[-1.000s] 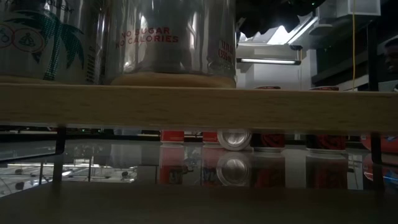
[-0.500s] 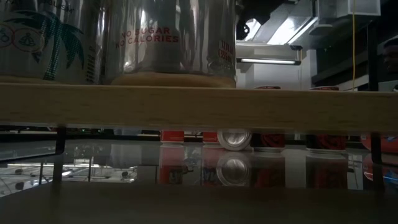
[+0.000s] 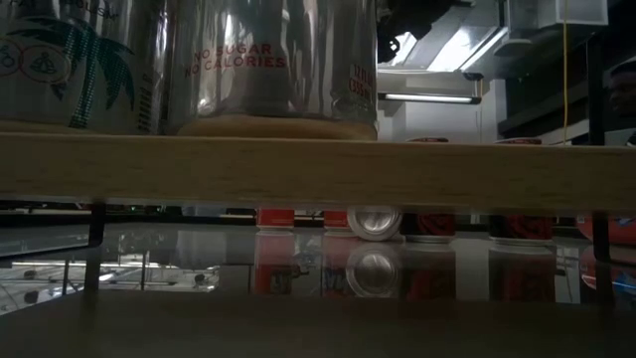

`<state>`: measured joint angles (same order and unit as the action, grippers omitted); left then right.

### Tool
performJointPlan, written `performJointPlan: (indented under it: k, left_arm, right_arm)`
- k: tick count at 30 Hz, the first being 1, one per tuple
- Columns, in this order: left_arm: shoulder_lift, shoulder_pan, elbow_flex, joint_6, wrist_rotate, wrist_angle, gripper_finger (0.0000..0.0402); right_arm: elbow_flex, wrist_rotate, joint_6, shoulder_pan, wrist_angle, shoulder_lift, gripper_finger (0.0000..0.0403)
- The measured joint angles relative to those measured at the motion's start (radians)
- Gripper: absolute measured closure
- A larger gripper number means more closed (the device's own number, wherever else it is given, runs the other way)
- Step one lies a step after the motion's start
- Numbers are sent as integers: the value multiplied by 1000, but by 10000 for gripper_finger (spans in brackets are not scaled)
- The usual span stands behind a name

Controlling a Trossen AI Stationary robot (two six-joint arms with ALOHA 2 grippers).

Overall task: Place canned beverage on shelf
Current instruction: Put the silver soda can on the shelf aligned with the other silver soda can

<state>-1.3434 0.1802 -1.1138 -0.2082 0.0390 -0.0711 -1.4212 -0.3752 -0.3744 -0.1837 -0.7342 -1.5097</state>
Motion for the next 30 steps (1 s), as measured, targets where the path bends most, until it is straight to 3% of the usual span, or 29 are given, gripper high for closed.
performJointPlan:
  k: [6, 13, 17, 26, 30]
  left_arm:
    - [-67, 0, -65, -17, -39, -34, 117]
    - [-221, 3, -290, 29, -93, -285, 117]
    - [-295, 11, -384, 61, -106, -350, 117]
    - [-359, 35, -396, 59, -81, -419, 117]
    - [-367, 50, -396, 59, -48, -441, 117]
  right_arm:
    - [0, 20, 0, 0, 0, 0, 20]
    - [0, 94, -1, 0, -13, 0, 20]
    - [0, 122, -15, 0, -70, 0, 20]
    - [0, 119, -24, 1, -170, 0, 20]
    - [0, 69, -24, 1, -172, 0, 20]
